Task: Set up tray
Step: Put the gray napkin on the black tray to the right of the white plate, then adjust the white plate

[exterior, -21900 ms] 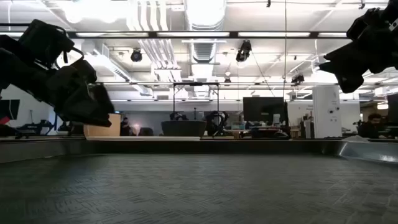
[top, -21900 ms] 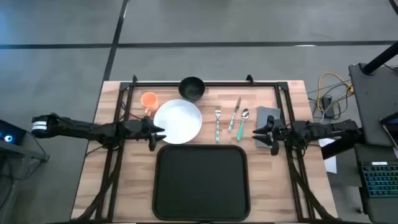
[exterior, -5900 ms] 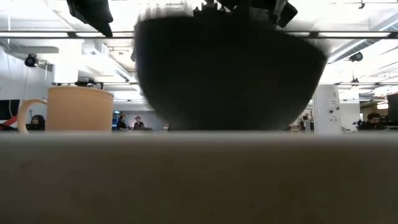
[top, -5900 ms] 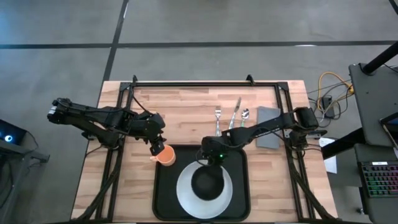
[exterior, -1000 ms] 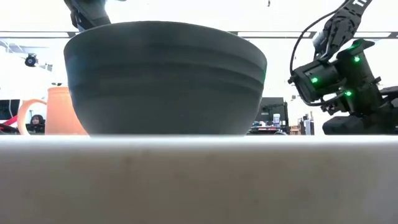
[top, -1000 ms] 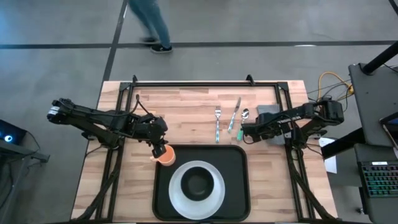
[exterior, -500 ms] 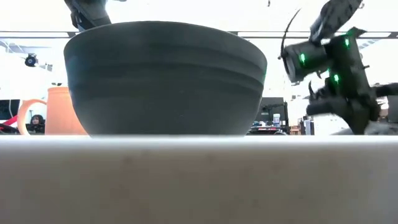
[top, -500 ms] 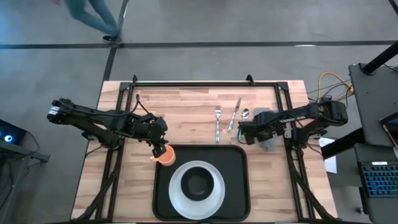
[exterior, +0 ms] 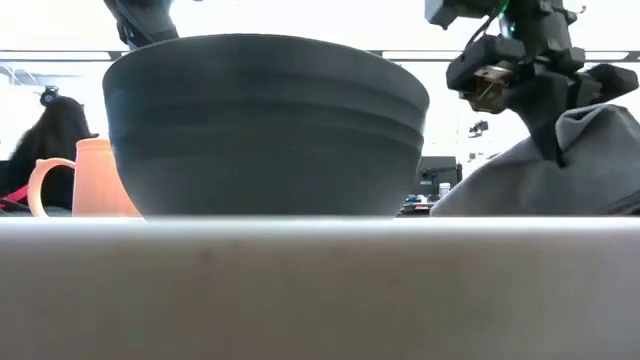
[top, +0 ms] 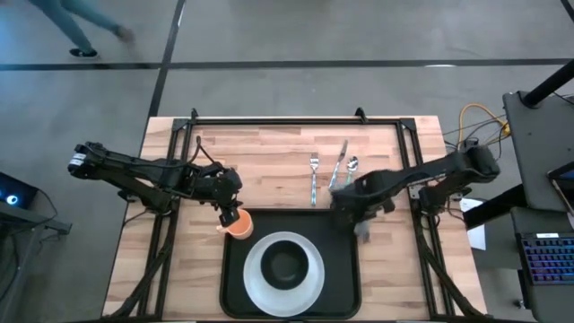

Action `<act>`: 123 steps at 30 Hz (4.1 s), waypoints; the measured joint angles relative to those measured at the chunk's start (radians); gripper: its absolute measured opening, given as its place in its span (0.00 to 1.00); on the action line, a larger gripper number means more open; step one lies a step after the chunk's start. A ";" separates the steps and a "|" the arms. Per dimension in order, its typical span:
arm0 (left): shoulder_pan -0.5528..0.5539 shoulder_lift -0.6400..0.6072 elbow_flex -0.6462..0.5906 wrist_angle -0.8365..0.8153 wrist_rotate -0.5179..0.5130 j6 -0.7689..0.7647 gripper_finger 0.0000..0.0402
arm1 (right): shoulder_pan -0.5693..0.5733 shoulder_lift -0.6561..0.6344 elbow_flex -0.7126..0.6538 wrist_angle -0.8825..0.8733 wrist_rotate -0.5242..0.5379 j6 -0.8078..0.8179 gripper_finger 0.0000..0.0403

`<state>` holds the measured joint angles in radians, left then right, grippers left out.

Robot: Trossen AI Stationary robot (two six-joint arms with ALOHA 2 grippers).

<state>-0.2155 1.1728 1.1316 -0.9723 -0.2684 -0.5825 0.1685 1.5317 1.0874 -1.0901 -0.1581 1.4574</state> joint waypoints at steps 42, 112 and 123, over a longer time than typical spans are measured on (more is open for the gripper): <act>-0.097 -0.015 0.061 0.064 0.030 -0.093 0.43 | 0.435 0.425 0.282 0.356 0.079 0.471 0.31; -0.083 -0.016 0.029 0.070 0.029 -0.154 0.43 | 0.490 0.552 0.360 0.659 0.029 -0.323 0.18; -0.083 -0.016 0.015 0.069 0.029 -0.153 0.43 | 0.473 0.573 0.381 0.682 0.124 -0.323 0.17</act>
<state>-0.2985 1.1568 1.1463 -0.9033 -0.2393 -0.7357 0.6415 2.1048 1.4684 -0.4079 -0.0341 1.1346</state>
